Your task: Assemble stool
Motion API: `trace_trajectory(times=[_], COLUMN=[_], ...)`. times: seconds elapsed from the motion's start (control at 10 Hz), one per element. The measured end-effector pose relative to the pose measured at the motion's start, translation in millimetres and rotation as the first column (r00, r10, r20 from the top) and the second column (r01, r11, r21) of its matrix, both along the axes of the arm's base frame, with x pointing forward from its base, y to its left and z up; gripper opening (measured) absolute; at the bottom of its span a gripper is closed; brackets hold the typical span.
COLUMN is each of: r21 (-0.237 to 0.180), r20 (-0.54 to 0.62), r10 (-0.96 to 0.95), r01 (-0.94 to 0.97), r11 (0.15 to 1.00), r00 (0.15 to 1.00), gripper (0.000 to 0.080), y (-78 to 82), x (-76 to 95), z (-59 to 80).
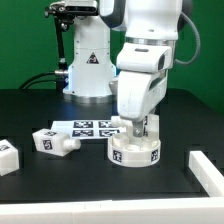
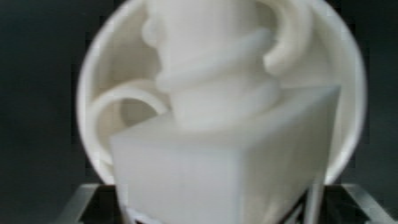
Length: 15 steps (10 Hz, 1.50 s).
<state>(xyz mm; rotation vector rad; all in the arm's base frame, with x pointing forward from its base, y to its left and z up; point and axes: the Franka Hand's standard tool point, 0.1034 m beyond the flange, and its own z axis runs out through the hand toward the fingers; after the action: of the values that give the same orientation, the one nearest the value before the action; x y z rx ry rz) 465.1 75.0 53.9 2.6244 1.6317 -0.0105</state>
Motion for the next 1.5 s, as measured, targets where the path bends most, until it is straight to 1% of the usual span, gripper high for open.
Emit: trace_trajectory(times=[0.2,0.3,0.4,0.7,0.8,0.9,1.0,1.1,1.2,1.3,1.5], r21=[0.002,0.008,0.023,0.022,0.046,0.062,0.080,0.079,0.083,0.083,0.083], r20=[0.004,0.004,0.011,0.003,0.018,0.015,0.018,0.012,0.017,0.018,0.018], r10=[-0.035,-0.062,-0.084,-0.079,-0.135,-0.148,-0.146,-0.135,-0.135,-0.141,-0.140], r01=[0.035,0.062,0.084,0.079,0.134,0.147,0.145,0.134,0.133,0.139,0.138], r11=[0.999,0.998,0.996,0.997,0.990,0.987,0.986,0.988,0.988,0.987,0.987], r00=[0.999,0.998,0.996,0.997,0.991,0.989,0.989,0.991,0.991,0.990,0.990], gripper=[0.0461,0.0461,0.0462,0.0462,0.0462,0.0462,0.0462,0.0462,0.0462,0.0462,0.0462], y=[15.0,27.4,41.3,41.9,49.8,56.6,59.9,54.6,48.7,46.2,46.6], x=[-14.0,-24.1,-32.8,-34.9,-39.7,-49.9,-56.8,-58.9,-55.5,-53.8,-54.2], z=[8.4,9.5,3.5,-0.2,-10.4,-24.8,-37.4,-44.5,-45.0,-45.0,-45.1])
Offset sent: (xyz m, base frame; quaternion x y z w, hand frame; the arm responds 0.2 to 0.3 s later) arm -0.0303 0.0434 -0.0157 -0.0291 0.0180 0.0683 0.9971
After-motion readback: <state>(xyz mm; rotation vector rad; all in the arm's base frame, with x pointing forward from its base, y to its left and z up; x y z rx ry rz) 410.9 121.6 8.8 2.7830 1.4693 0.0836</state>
